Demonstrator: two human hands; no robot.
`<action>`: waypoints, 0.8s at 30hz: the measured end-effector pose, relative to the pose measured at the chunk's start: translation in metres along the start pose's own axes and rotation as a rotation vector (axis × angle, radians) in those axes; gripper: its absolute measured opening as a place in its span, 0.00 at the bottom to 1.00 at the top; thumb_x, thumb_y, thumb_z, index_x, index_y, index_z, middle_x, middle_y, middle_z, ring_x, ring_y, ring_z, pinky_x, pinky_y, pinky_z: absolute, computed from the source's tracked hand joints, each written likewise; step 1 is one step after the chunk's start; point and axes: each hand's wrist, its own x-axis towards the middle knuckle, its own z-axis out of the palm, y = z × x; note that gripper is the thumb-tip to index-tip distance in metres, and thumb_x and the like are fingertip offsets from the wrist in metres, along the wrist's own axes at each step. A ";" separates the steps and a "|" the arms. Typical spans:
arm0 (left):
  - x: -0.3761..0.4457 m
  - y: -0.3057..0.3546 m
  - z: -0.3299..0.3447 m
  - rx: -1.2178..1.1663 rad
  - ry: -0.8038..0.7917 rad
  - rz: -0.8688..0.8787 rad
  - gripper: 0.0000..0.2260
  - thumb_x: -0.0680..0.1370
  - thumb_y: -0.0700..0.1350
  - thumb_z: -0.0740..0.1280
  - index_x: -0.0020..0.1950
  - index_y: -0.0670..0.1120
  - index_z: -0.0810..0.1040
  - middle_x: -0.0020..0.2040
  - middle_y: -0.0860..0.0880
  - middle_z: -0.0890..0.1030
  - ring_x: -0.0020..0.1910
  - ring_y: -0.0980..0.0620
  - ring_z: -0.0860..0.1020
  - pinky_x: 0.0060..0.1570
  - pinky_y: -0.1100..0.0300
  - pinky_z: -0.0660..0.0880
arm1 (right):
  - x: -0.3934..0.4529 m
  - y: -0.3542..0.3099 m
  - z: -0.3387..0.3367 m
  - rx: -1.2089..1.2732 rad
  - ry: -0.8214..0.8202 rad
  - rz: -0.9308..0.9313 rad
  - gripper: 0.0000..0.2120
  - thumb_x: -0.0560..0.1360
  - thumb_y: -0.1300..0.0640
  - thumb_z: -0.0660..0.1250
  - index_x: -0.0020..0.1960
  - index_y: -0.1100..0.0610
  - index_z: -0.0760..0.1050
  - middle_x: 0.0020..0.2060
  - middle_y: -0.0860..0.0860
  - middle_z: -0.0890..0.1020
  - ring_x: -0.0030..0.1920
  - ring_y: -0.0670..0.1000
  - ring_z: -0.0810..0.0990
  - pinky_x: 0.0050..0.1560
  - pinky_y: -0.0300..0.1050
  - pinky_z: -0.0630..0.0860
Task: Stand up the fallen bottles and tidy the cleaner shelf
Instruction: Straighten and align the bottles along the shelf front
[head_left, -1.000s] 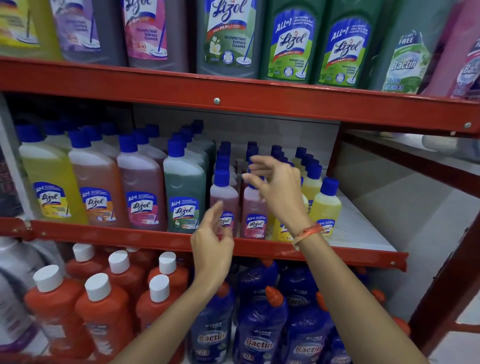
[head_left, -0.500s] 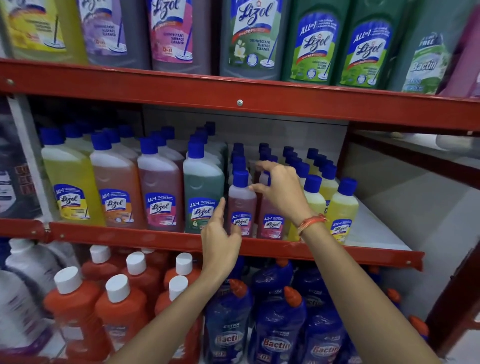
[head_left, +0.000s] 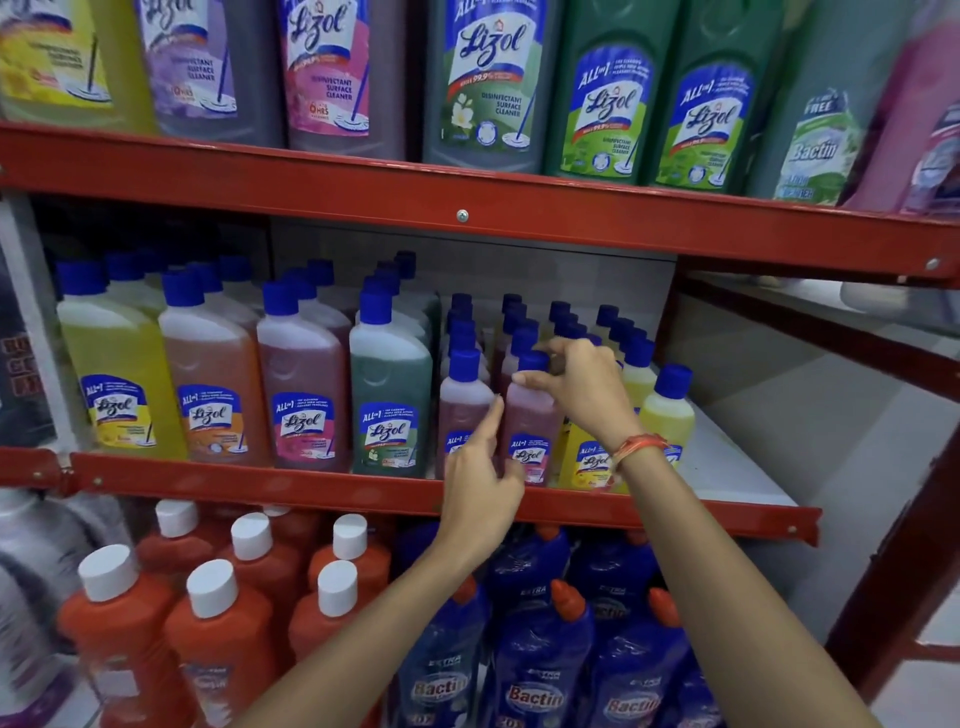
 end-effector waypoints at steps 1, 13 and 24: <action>0.002 -0.001 0.004 0.000 -0.031 -0.019 0.31 0.73 0.33 0.62 0.74 0.51 0.60 0.39 0.69 0.70 0.37 0.72 0.74 0.42 0.78 0.71 | 0.000 0.001 -0.001 0.026 -0.011 -0.005 0.26 0.71 0.49 0.74 0.65 0.59 0.76 0.49 0.59 0.85 0.46 0.59 0.83 0.54 0.53 0.79; 0.002 0.003 0.007 -0.013 -0.001 -0.081 0.31 0.73 0.34 0.63 0.74 0.48 0.61 0.47 0.64 0.75 0.38 0.72 0.74 0.48 0.76 0.68 | -0.002 -0.004 -0.010 0.026 -0.073 -0.067 0.29 0.73 0.50 0.72 0.70 0.59 0.71 0.56 0.60 0.83 0.50 0.58 0.84 0.53 0.51 0.80; -0.001 0.001 -0.032 0.104 0.233 -0.112 0.30 0.72 0.33 0.62 0.74 0.47 0.61 0.62 0.40 0.79 0.60 0.44 0.77 0.62 0.54 0.73 | -0.004 -0.045 0.029 -0.135 -0.156 -0.215 0.37 0.70 0.56 0.75 0.74 0.61 0.62 0.56 0.63 0.81 0.58 0.64 0.79 0.57 0.55 0.77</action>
